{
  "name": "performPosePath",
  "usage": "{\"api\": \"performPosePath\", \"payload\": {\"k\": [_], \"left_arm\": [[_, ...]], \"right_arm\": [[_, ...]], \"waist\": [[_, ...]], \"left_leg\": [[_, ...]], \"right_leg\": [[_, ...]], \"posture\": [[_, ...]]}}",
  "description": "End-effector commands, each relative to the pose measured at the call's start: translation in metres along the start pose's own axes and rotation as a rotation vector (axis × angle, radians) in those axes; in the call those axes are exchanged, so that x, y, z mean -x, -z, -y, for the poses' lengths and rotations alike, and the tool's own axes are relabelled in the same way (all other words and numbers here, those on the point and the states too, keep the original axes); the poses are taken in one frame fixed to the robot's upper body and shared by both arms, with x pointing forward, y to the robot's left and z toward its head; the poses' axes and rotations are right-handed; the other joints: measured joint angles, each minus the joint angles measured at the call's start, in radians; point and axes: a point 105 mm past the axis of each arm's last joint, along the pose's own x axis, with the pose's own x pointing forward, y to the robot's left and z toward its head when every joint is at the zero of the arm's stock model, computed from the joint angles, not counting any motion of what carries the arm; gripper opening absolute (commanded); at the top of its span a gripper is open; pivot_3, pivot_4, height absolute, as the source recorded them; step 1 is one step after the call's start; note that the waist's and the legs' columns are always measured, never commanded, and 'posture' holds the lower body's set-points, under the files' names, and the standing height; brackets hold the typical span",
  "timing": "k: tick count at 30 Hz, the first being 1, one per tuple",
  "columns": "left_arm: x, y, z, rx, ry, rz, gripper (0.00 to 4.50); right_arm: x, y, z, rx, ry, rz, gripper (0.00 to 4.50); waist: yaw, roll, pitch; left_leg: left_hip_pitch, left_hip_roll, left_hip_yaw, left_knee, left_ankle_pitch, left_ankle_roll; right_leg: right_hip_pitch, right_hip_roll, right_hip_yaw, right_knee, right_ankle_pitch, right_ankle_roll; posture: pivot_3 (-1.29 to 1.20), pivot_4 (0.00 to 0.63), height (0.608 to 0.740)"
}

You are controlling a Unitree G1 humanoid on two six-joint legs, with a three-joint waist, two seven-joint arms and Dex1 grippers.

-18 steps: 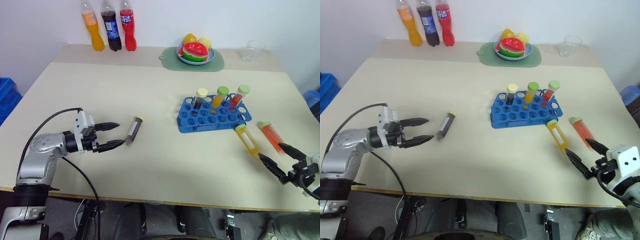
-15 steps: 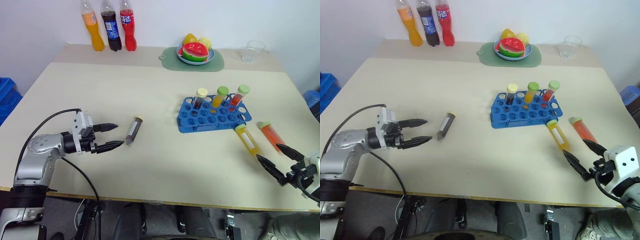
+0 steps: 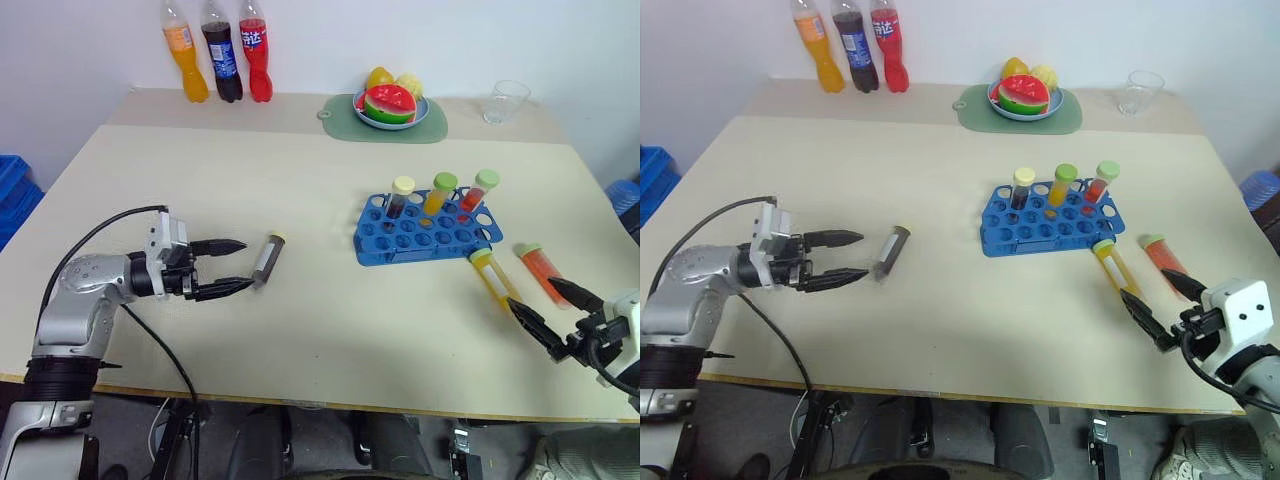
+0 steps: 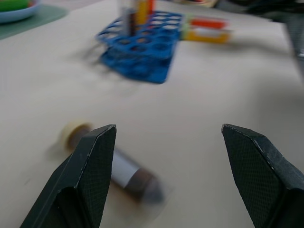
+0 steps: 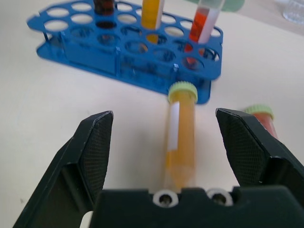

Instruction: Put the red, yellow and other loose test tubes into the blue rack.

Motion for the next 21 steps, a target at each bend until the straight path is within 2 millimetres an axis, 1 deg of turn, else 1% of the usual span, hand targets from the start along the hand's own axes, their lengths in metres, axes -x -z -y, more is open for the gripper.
{"api": "performPosePath", "payload": {"k": [1, 4, 8, 11, 16, 21], "left_arm": [[-0.004, -0.016, 0.007, -0.055, 0.122, 0.036, 3.65], [-0.013, -0.021, 0.009, -0.08, 0.187, 0.045, 3.65], [-0.029, -0.031, 0.01, -0.119, 0.265, 0.064, 3.65], [-0.036, -0.035, 0.01, -0.136, 0.296, 0.073, 3.65], [-0.038, -0.034, 0.011, -0.142, 0.305, 0.07, 3.65], [-0.032, -0.029, 0.016, -0.126, 0.29, 0.058, 3.65]], "right_arm": [[-0.002, -0.017, 0.023, 0.038, 0.085, -0.035, 3.85], [-0.01, -0.016, 0.045, 0.04, 0.106, -0.122, 3.85], [-0.02, -0.002, 0.075, -0.025, 0.096, -0.29, 3.85], [-0.026, 0.006, 0.088, -0.066, 0.057, -0.376, 3.85], [-0.039, 0.009, 0.11, -0.139, 0.039, -0.452, 3.85], [-0.054, 0.006, 0.121, -0.165, 0.014, -0.47, 3.85]], "waist": [[-0.001, 0.0, 0.0], [0.0, 0.0, 0.0], [0.003, -0.001, 0.0], [0.002, -0.001, 0.0], [-0.008, -0.001, 0.0], [-0.006, -0.001, 0.0]], "left_leg": [[0.0, 0.0, 0.0, 0.0, 0.0, 0.0], [0.0, 0.0, 0.0, 0.001, 0.0, 0.0], [0.0, -0.001, 0.0, 0.001, 0.0, 0.001], [0.0, -0.001, 0.0, 0.001, 0.0, 0.001], [0.0, -0.001, 0.0, 0.001, 0.0, 0.002], [0.0, -0.001, 0.0, 0.002, 0.0, 0.002]], "right_leg": [[0.0, 0.0, 0.0, 0.0, 0.0, 0.0], [0.0, 0.0, 0.0, 0.0, 0.0, 0.0], [0.001, 0.0, 0.0, 0.0, 0.0, 0.0], [0.001, 0.0, 0.0, 0.0, 0.0, 0.0], [0.001, 0.001, 0.001, 0.0, 0.0, 0.001], [0.001, 0.001, 0.001, 0.001, 0.0, 0.001]], "posture": [[0.0, 0.15, 0.74], [0.0, 0.15, 0.74], [0.0, 0.15, 0.74], [0.0, 0.15, 0.74], [0.0, 0.15, 0.74], [0.0, 0.15, 0.74]]}}
